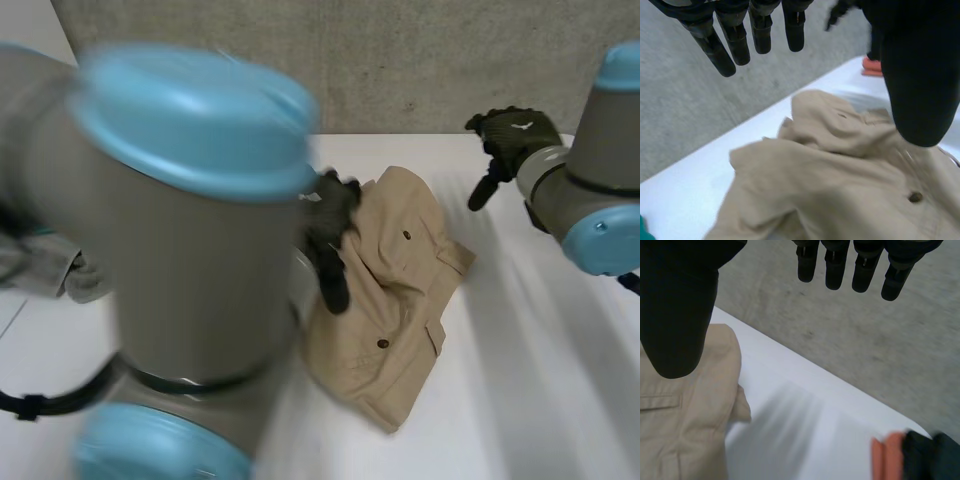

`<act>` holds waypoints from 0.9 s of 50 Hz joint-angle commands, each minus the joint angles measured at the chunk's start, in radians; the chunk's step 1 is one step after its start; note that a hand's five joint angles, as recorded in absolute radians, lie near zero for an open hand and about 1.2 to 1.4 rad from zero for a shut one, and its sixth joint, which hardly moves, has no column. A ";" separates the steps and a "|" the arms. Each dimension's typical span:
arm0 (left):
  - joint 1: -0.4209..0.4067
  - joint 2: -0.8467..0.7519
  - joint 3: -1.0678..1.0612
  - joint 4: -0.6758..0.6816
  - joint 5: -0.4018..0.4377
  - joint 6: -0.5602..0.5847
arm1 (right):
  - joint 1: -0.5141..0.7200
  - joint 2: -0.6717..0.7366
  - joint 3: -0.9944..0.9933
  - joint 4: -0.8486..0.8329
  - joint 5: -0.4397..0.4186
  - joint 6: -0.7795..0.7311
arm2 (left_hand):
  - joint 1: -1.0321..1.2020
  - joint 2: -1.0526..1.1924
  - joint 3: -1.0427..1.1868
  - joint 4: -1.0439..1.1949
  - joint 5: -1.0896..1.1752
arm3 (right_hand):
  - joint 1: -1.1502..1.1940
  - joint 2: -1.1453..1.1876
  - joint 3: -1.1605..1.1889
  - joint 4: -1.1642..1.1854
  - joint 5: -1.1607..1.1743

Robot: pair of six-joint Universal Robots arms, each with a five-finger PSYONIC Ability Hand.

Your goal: Fold the laundry.

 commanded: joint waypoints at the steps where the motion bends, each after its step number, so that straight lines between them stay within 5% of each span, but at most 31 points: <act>1: 0.172 0.108 -0.082 0.013 0.138 0.028 | 0.045 -0.171 0.087 0.138 0.164 0.063 | -0.051 -0.035 -0.038 -0.027 -0.055 | -0.060 -0.045 -0.040 -0.042 -0.049; 13: 0.522 -0.198 0.000 0.097 0.359 0.343 | 0.279 -0.334 0.446 0.390 0.224 0.457 | -0.051 -0.035 -0.038 -0.027 -0.055 | -0.060 -0.045 -0.040 -0.042 -0.049; 22: 0.545 -0.404 0.103 0.109 0.451 0.435 | 0.480 -0.330 0.623 0.224 0.286 0.553 | -0.051 -0.035 -0.038 -0.027 -0.055 | -0.060 -0.045 -0.040 -0.042 -0.049; 32: 0.517 -0.472 0.137 0.180 0.444 0.441 | 0.572 -0.244 0.719 -0.050 0.355 0.427 | 0.085 0.101 0.097 0.108 0.081 | 0.031 0.046 0.051 0.049 0.042; 40: 0.508 -0.509 0.166 0.221 0.387 0.453 | 0.583 -0.139 0.718 -0.242 0.422 0.323 | 0.499 0.514 0.511 0.522 0.495 | 0.110 0.125 0.130 0.128 0.121; 44: 0.500 -0.516 0.172 0.221 0.391 0.458 | 0.575 -0.121 0.716 -0.322 0.433 0.319 | 0.748 0.764 0.760 0.771 0.744 | 0.406 0.421 0.426 0.424 0.417; 45: 0.500 -0.515 0.169 0.224 0.396 0.458 | 0.574 -0.123 0.719 -0.351 0.434 0.319 | 0.914 0.930 0.927 0.938 0.910 | 0.680 0.695 0.700 0.698 0.691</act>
